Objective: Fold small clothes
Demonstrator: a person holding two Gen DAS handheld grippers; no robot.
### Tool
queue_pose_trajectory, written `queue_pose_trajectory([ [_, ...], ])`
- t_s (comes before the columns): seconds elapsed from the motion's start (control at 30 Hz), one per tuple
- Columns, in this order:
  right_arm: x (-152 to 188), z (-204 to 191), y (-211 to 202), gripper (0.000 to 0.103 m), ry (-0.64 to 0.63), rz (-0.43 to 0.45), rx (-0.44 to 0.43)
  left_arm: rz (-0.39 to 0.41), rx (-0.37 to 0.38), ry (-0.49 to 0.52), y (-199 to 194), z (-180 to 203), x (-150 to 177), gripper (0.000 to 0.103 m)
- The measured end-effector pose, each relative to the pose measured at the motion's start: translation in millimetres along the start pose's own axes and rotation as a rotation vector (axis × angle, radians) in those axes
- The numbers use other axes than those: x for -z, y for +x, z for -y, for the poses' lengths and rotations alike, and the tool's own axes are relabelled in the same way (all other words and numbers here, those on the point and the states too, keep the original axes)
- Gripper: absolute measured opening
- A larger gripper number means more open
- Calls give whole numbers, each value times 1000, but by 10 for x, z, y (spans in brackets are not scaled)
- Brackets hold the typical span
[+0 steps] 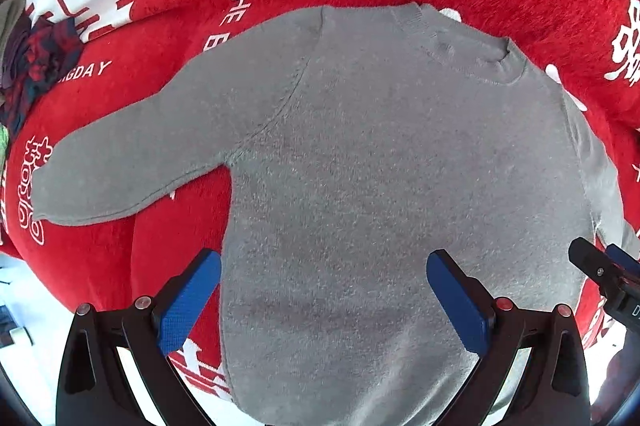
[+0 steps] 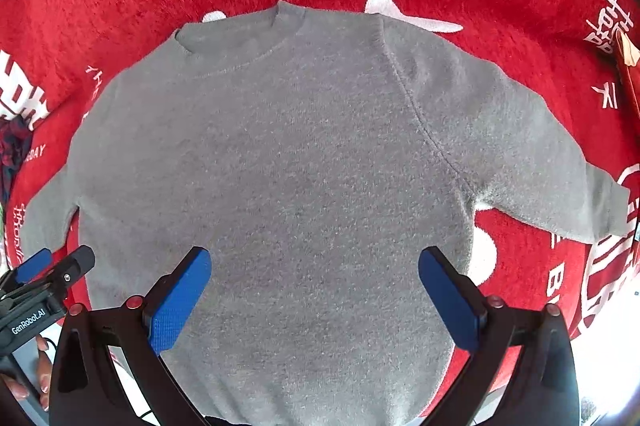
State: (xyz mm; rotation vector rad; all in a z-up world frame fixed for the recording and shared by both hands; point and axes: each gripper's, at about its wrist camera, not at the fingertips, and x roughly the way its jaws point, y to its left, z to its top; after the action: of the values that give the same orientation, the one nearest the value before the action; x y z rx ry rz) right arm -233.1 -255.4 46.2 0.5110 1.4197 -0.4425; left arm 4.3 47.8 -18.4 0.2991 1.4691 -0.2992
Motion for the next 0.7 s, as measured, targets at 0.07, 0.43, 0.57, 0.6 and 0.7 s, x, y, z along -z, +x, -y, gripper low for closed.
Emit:
queue_pose_trajectory([
  [0.07, 9, 7, 6, 103, 5, -4, 1, -1, -16, 3, 6, -6, 11, 103],
  [0.43, 54, 14, 27, 103, -5, -24, 11, -15, -45, 10, 29, -18, 29, 103],
  [0.57, 53, 6, 27, 103, -7, -32, 11, -21, -52, 15, 44, 1, 41, 103],
  [0.6, 52, 7, 26, 103, -8, -34, 11, -23, -53, 15, 45, 6, 40, 103],
  [0.7, 47, 7, 26, 103, -11, -38, 11, -27, -56, 15, 49, 14, 46, 103],
])
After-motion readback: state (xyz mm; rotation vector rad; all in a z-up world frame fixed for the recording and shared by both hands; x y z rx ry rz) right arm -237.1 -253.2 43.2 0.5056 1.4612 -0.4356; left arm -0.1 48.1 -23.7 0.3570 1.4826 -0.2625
